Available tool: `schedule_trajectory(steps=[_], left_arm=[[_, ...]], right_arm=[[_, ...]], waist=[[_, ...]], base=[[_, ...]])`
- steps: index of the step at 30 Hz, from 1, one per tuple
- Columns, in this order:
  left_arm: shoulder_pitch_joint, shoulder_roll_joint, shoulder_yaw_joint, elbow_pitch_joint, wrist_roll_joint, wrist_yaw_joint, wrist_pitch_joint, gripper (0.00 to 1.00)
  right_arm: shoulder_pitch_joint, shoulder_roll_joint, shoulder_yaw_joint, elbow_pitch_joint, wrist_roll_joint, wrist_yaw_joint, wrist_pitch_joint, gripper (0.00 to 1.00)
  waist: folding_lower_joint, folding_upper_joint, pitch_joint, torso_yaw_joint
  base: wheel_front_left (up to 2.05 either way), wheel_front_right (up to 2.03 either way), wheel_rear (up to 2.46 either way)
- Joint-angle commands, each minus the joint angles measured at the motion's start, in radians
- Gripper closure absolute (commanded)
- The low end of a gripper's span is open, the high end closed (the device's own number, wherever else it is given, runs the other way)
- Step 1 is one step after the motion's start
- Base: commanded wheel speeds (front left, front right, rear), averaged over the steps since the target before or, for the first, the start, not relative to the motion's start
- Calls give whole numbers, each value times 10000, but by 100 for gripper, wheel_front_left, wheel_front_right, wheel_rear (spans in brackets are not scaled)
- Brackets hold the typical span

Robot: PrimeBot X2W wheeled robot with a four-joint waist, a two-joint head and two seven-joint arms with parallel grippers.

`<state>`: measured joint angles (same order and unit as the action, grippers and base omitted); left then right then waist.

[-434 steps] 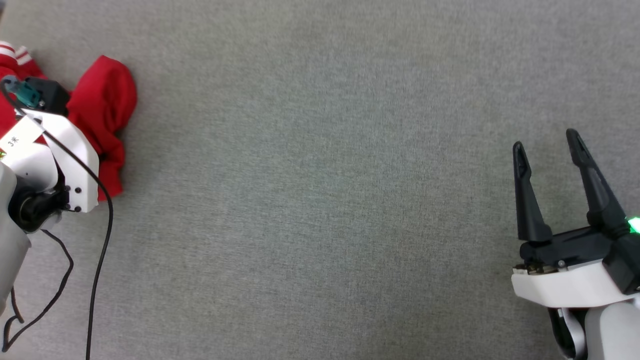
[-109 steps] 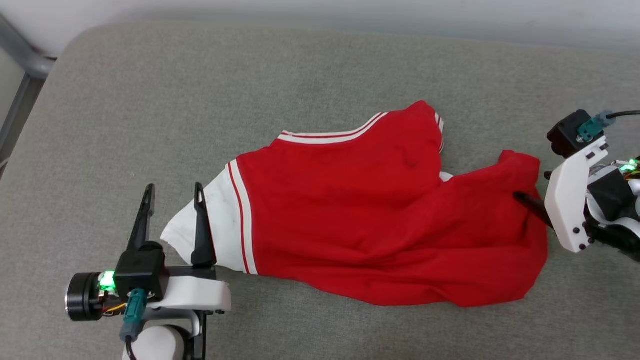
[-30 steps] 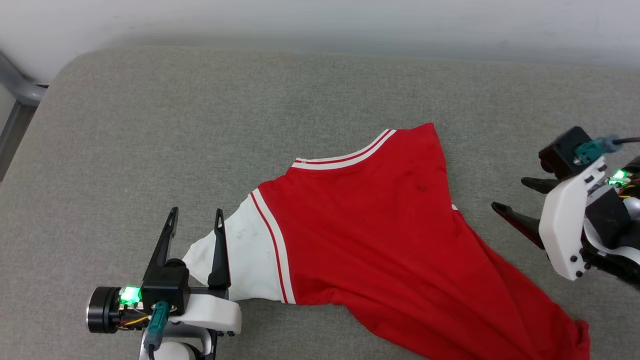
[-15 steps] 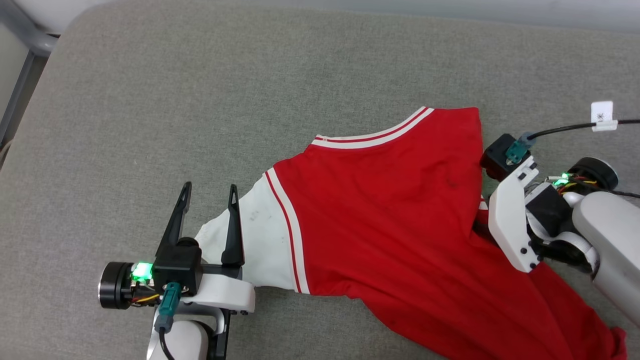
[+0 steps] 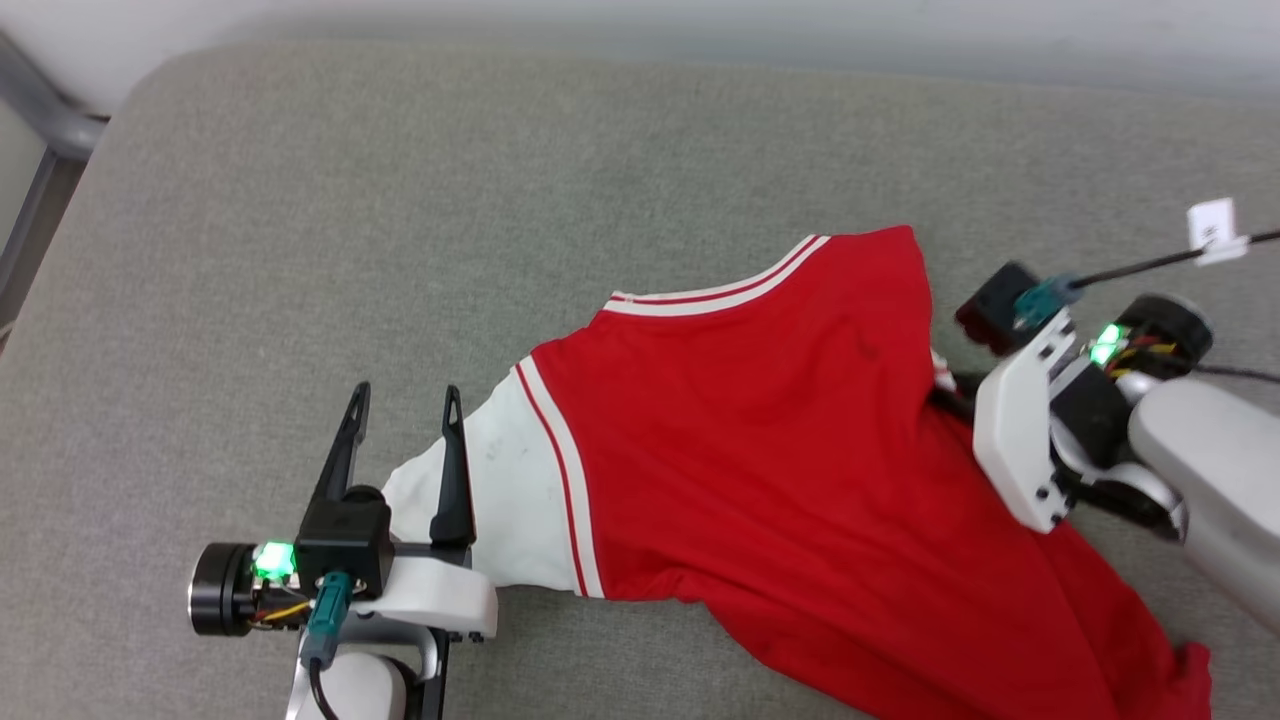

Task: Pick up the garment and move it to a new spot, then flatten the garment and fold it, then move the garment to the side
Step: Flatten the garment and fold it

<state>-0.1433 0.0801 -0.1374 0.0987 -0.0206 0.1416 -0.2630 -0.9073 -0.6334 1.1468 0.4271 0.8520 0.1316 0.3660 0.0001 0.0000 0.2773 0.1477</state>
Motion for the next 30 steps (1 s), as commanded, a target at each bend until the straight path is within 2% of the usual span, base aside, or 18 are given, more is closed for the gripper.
schedule_trajectory(steps=[1, 10, 15, 20, 23, 24, 30], left_arm=[[182, 22, 34, 15, -5, 19, -25, 0], [750, 93, 115, 35, 11, -6, -25, 0], [1028, 103, 189, -2, -10, 31, -25, 0], [1264, 70, 212, -14, -49, 17, -25, 0], [1371, 46, 199, -25, -55, -5, -25, 0], [1402, 27, 174, -42, -34, -59, -25, 0], [1460, 41, 205, -1, -6, -113, -25, 0]], right_arm=[[-264, -79, -101, -39, 39, -16, -366, 100], [102, -1159, -793, -275, -194, -16, -1608, 100], [1098, -1840, -1775, -257, -194, -16, -2089, 100], [2816, -2184, -3191, 29, 88, -17, -2511, 100], [4019, -2220, -4034, 371, 150, -16, -2714, 100], [6048, -1790, -5163, 892, 426, -16, -2798, 100], [7625, -1016, -5985, 1211, 337, -14, -2725, 100]], waist=[[-1, 0, -346, -234], [-1, 0, -1130, -675], [-1, 0, -1348, -864], [-1, 0, -1543, -985], [-1, 0, -1609, -1006], [-1, 0, -1648, -975], [-1, 0, -1684, -1000]], base=[[0, 0, 0], [0, 0, 0], [0, 0, 0], [0, 0, 0], [0, 0, 0], [0, 0, 0], [0, 0, 0]])
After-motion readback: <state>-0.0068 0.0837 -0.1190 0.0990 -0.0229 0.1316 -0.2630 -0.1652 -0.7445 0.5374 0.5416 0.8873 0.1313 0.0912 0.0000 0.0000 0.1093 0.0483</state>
